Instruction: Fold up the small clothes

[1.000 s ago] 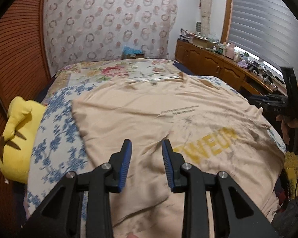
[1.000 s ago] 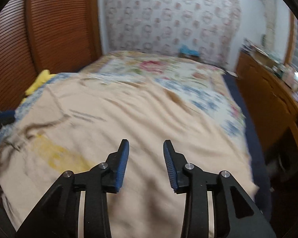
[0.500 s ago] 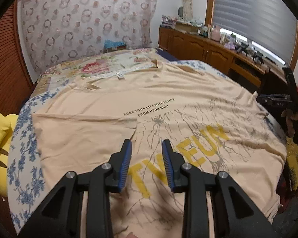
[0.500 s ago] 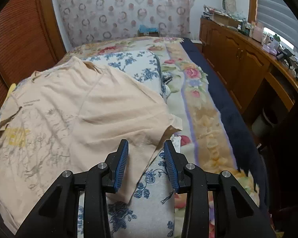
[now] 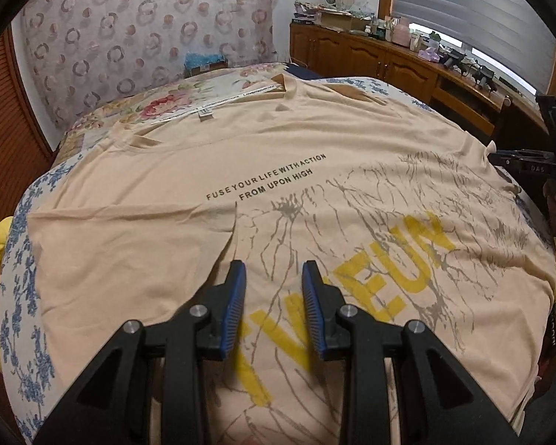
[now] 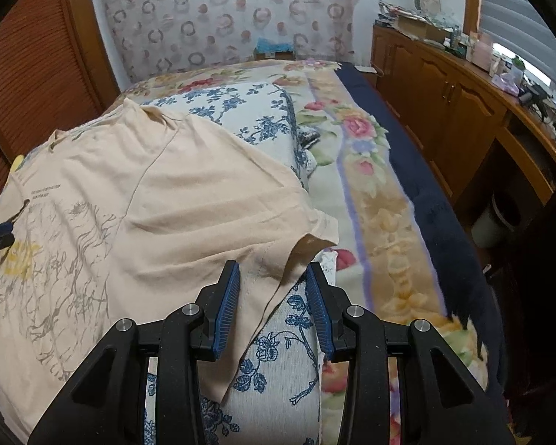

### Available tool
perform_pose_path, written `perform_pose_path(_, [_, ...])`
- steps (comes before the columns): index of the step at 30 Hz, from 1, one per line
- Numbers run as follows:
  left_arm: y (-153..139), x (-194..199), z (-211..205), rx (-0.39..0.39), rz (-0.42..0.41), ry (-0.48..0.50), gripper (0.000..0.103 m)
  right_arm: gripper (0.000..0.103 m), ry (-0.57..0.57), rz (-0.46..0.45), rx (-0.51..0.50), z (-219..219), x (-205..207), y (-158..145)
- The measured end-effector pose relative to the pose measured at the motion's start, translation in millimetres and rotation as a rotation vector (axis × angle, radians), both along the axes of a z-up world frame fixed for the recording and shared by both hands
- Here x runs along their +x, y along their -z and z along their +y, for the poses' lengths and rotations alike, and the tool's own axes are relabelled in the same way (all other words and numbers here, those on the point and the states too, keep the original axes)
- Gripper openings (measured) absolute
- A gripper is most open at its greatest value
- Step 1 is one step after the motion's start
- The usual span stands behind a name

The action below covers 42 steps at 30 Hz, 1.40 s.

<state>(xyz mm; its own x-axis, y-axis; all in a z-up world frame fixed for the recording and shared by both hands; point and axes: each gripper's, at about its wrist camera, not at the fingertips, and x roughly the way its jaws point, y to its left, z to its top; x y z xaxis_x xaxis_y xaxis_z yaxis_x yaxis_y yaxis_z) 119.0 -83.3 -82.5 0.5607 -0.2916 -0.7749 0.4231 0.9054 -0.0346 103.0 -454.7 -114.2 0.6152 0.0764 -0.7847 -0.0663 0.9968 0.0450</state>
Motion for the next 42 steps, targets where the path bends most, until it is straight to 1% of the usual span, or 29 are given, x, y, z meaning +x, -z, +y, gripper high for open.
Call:
perform_pose_path(1, [0,0,0,-0.01,0.004,0.007,0.034,0.037,-0.005,0.001,-0.002,0,0,0])
perform_pose_path(2, [0,1,-1,-0.017,0.008,0.016,0.041,0.036,-0.01,0.0,-0.004,-1,1,1])
perform_pose_path(4, [1,0,-4,-0.017,0.01,0.039,0.047,0.035,-0.017,-0.003,-0.009,-1,2,2])
perform_pose_path(6, [1,-1,-7,-0.003,0.005,0.044,0.049,0.034,-0.022,-0.007,-0.021,0,2,1])
perform_pose_path(8, [1,-1,-8,-0.008,0.007,0.044,0.05,0.026,-0.021,-0.013,-0.036,1,1,1])
perform_pose_path(9, [1,-2,-8,-0.014,0.01,0.047,0.051,0.024,-0.024,-0.018,-0.043,1,0,1])
perform_pose_path(11, [1,-2,-9,-0.02,0.013,0.054,0.054,0.01,-0.041,-0.022,-0.05,3,1,0])
perform_pose_path(12, [1,-2,-10,-0.017,0.012,0.056,0.054,0.01,-0.048,-0.02,-0.052,4,1,0])
perform_pose_path(14, [1,-2,-11,-0.01,0.009,0.058,0.056,0.004,-0.07,-0.024,-0.058,8,1,-1])
perform_pose_path(17, [0,-3,-10,-0.024,0.015,0.071,0.06,0.002,-0.097,-0.063,-0.036,14,-2,-9])
perform_pose_path(23, [1,-3,-13,-0.008,0.012,0.084,0.064,0.002,-0.15,-0.157,0.019,34,-1,-42])
perform_pose_path(27, [1,-3,-13,-0.008,0.013,0.086,0.065,0.002,-0.222,-0.199,0.043,65,7,-66])
perform_pose_path(29, [1,-3,-12,-0.005,0.011,0.086,0.065,0.002,-0.253,-0.211,0.039,83,8,-74])
perform_pose_path(32, [1,-3,-13,0.004,0.007,0.085,0.066,0.002,-0.273,-0.216,0.035,100,10,-78])
perform_pose_path(36, [1,-3,-14,0.004,0.007,0.085,0.066,0.002,-0.229,-0.207,0.007,92,11,-72])
perform_pose_path(37, [1,-3,-14,0.005,0.007,0.085,0.066,0.007,-0.206,-0.199,-0.008,88,12,-69])
perform_pose_path(38, [1,-3,-14,0.006,0.007,0.085,0.066,0.018,-0.184,-0.191,-0.02,83,12,-66])
perform_pose_path(40, [1,-3,-14,0.005,0.008,0.085,0.066,0.024,-0.129,-0.169,-0.041,69,11,-58])
perform_pose_path(42, [1,-3,-14,0.004,0.008,0.085,0.066,0.025,-0.093,-0.149,-0.053,55,8,-49])
